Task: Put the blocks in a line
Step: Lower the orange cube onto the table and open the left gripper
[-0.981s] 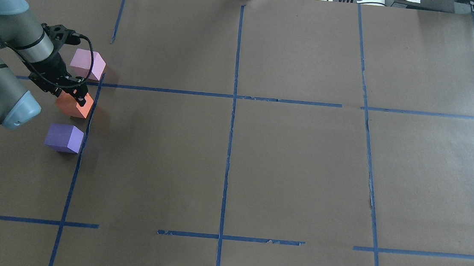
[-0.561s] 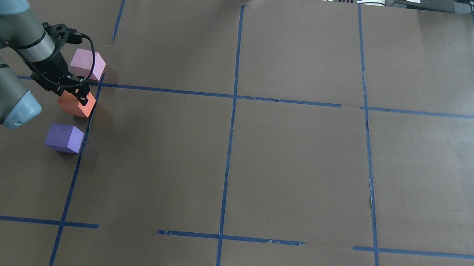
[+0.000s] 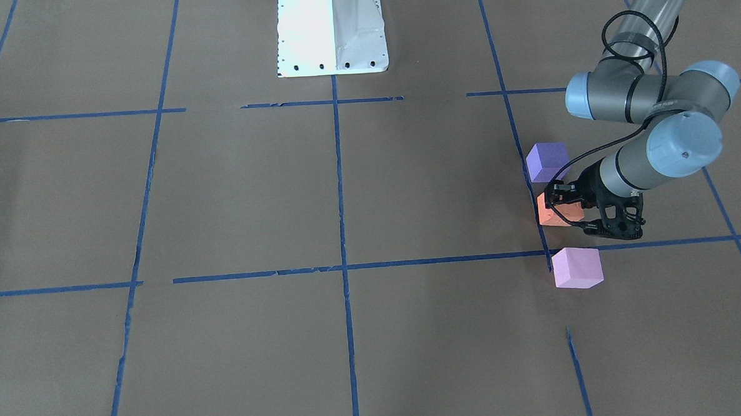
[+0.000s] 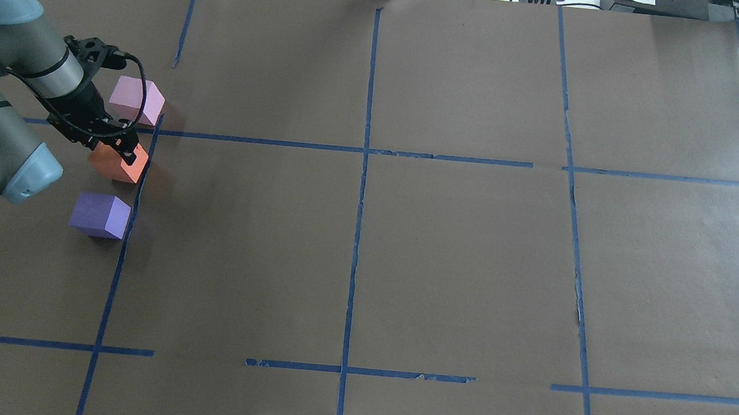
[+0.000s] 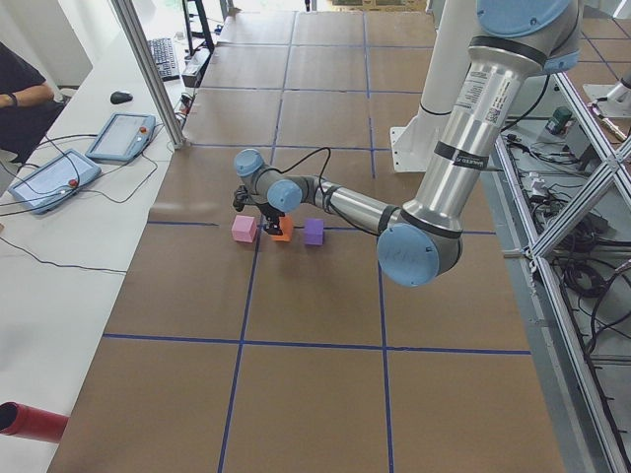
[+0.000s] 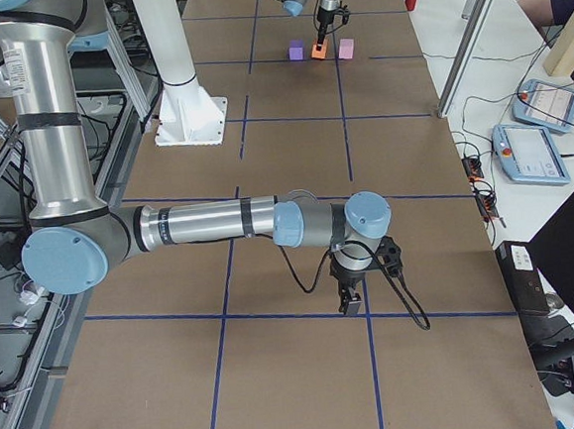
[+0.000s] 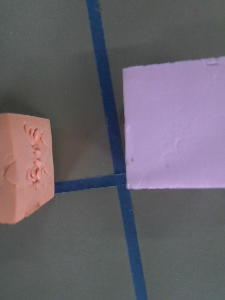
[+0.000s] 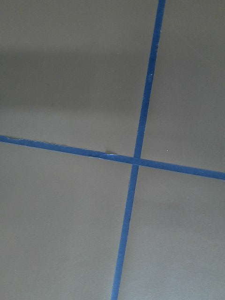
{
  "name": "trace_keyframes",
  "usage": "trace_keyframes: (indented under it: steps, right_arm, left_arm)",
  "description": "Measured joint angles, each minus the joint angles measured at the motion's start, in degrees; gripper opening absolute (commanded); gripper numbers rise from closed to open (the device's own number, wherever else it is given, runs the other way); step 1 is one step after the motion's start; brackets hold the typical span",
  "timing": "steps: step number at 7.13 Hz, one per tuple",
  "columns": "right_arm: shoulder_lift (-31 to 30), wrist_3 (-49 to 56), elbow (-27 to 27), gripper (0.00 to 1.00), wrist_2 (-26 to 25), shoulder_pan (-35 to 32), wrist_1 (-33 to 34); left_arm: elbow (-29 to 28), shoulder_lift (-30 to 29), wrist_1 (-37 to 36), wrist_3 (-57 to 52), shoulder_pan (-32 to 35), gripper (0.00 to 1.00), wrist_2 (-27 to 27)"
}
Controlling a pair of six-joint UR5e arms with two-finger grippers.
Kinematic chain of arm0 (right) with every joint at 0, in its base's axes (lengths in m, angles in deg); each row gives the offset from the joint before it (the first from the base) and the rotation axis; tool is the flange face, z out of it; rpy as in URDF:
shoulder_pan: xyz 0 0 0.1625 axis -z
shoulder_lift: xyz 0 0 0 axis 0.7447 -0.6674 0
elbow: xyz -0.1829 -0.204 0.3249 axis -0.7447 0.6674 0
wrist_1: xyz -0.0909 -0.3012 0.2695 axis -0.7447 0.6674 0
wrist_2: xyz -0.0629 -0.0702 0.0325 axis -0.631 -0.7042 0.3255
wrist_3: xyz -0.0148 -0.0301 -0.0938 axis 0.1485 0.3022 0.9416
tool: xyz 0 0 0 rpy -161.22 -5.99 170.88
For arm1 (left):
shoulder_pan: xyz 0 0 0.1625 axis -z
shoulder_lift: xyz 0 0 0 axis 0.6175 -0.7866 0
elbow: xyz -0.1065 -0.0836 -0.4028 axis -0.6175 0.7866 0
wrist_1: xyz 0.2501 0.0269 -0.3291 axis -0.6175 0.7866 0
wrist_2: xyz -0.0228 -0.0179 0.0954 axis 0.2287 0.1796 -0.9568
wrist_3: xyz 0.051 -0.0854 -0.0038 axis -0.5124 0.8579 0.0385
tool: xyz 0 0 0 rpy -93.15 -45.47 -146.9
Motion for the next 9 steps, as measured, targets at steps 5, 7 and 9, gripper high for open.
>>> trace_keyframes:
  steps: [5,7,9]
  right_arm:
    - [0.0,0.0,0.0,1.0,0.0,0.0,0.0]
    - [0.0,0.0,0.0,1.0,0.0,0.0,0.0]
    - [0.0,0.0,0.0,1.0,0.0,0.0,0.0]
  left_arm:
    - [-0.86,-0.04,0.34,0.34,0.01,1.0,0.0]
    - [-0.88,-0.06,0.47,0.35,0.01,1.0,-0.08]
    - [-0.7,0.05,0.46,0.72,0.49,1.0,-0.16]
